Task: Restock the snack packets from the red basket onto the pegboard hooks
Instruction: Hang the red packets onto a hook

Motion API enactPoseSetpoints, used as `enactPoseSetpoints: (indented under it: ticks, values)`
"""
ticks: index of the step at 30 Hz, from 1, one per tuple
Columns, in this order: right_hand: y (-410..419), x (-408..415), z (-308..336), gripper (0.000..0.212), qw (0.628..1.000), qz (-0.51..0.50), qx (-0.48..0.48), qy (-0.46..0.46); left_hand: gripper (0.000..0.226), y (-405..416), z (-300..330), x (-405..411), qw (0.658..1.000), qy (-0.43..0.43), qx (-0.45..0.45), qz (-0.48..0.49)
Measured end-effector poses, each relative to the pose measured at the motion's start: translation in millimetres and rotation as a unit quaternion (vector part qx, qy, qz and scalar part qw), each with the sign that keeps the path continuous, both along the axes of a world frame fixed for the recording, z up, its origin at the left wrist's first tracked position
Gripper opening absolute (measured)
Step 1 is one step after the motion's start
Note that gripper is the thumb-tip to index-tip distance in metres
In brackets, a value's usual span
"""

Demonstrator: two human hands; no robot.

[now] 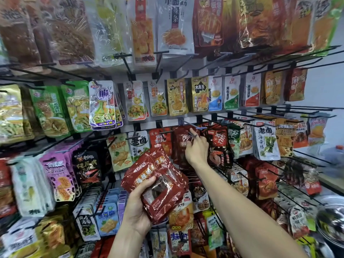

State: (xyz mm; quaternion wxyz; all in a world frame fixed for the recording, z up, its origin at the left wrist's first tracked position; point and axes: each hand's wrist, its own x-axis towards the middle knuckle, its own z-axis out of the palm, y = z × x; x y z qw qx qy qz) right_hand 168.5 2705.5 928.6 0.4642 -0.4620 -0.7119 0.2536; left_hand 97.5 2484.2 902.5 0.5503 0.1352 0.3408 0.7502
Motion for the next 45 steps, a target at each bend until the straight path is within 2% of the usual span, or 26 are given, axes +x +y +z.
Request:
enactPoseSetpoints:
  ticks: [5,8,10,11,13,15,17,19,22,23,26,32,34,38,41,43,45]
  values:
    - [-23,19,5,0.049,1.0,0.004,-0.004,0.02,0.046,2,-4,-2,1.0,0.005,-0.007,-0.006]
    - [-65,39,3,0.042,0.998,-0.009,-0.004,0.064,0.049,4,-5,-4,1.0,0.009,-0.004,-0.015]
    - [-101,52,3,0.032,0.994,0.062,0.01,0.086,0.046,5,-5,-4,1.0,0.014,-0.001,-0.019]
    - [-118,57,6,0.037,0.991,0.117,0.007,0.07,0.045,7,-5,-4,1.0,0.016,0.001,-0.02]
    - [-139,61,10,0.062,0.979,0.201,-0.003,-0.026,0.046,10,-4,-2,1.0,0.013,0.007,-0.021]
    - [-142,57,11,0.087,0.97,0.203,0.013,-0.131,0.045,15,-3,0,1.0,0.001,0.017,-0.026]
    - [-137,54,10,0.092,0.968,0.184,0.008,-0.167,0.044,19,-2,3,0.999,-0.009,0.017,-0.031]
    - [-129,55,6,0.077,0.972,0.184,-0.018,-0.146,0.045,22,-5,5,0.999,-0.013,0.018,-0.037]
    - [-114,61,-6,0.056,0.976,0.196,-0.076,-0.055,0.045,24,-10,2,0.999,0.0,0.007,-0.042]
    - [-111,63,-9,0.057,0.974,0.206,-0.095,-0.025,0.046,25,-11,2,0.999,0.005,0.0,-0.044]
    - [-103,66,-19,0.078,0.967,0.21,-0.129,0.07,0.051,27,-8,2,0.999,0.015,-0.006,-0.042]
    - [-101,70,-23,0.038,0.958,0.192,-0.115,0.179,0.048,37,-6,4,0.998,0.038,-0.024,-0.039]
    - [-103,73,-25,0.038,0.959,0.172,-0.11,0.195,0.05,39,-4,5,0.998,0.037,-0.038,-0.032]
    - [-105,87,-21,0.057,0.98,0.115,-0.069,0.149,0.034,42,-1,6,0.998,0.029,-0.044,-0.026]
    - [-95,95,-17,0.078,0.992,0.103,-0.019,0.068,0.035,43,-1,6,0.998,0.019,-0.057,-0.029]
    - [-90,98,-11,0.076,0.995,0.098,0.016,-0.007,0.038,44,-2,7,0.998,0.016,-0.06,-0.029]
    - [-83,99,-6,0.069,0.993,0.109,0.011,-0.045,0.04,47,-3,6,0.997,0.021,-0.063,-0.031]
